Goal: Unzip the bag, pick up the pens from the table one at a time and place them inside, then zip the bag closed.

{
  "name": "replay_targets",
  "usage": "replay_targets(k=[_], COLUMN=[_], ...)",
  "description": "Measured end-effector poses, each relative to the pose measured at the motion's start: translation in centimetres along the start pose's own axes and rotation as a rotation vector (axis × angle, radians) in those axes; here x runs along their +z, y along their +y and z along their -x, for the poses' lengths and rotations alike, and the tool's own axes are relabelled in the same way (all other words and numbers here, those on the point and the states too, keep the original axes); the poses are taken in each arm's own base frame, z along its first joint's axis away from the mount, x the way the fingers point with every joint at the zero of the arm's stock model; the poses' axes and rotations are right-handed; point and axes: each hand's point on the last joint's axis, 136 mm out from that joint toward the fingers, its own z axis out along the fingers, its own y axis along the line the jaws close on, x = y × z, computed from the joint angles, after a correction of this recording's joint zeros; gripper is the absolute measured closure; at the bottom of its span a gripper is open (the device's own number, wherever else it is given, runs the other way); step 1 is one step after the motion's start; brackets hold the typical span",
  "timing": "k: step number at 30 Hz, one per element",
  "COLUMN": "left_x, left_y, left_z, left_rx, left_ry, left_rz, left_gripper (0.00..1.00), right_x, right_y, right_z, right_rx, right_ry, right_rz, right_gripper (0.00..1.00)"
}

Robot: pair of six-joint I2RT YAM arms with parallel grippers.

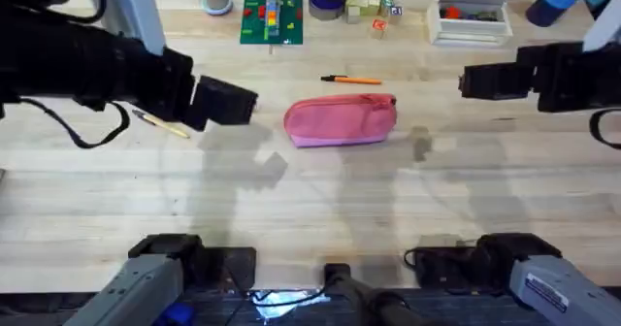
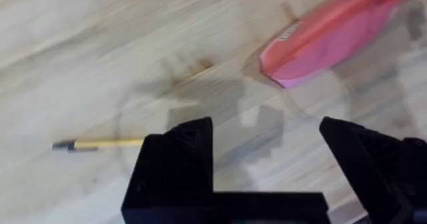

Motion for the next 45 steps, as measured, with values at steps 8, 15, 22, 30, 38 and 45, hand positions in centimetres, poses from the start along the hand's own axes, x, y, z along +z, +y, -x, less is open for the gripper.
replay_targets(k=[8, 15, 22, 30, 38, 45], left_x=[-0.4, -0.6, -0.7, -0.7, -0.7, 1.9], left_y=[-3.4, -3.9, -3.9, -4.0, -4.0, -3.4], left_z=[1.4, 2.5, 2.7, 2.7, 2.7, 1.6], left_rx=[0.369, 0.532, 0.568, 0.606, 0.712, 0.766], left_ry=[-0.116, -0.191, -0.203, -0.208, -0.218, -0.133], left_rz=[-0.184, -0.197, -0.195, -0.192, -0.182, -0.269], left_gripper=[0.007, 0.007, 0.007, 0.006, 0.007, 0.006], right_x=[0.0, 0.0, 0.0, 0.0, 0.0, 0.0], right_y=[0.0, 0.0, 0.0, 0.0, 0.0, 0.0], right_z=[0.0, 0.0, 0.0, 0.1, 0.6, 1.5], right_rx=[-0.01, -0.01, -0.01, -0.01, -0.013, -0.023], right_ry=[-0.001, -0.002, -0.002, -0.002, -0.024, -0.062], right_rz=[0.0, 0.0, 0.0, 0.0, -0.001, -0.002], right_gripper=[0.006, 0.006, 0.006, 0.005, 0.006, 0.006])
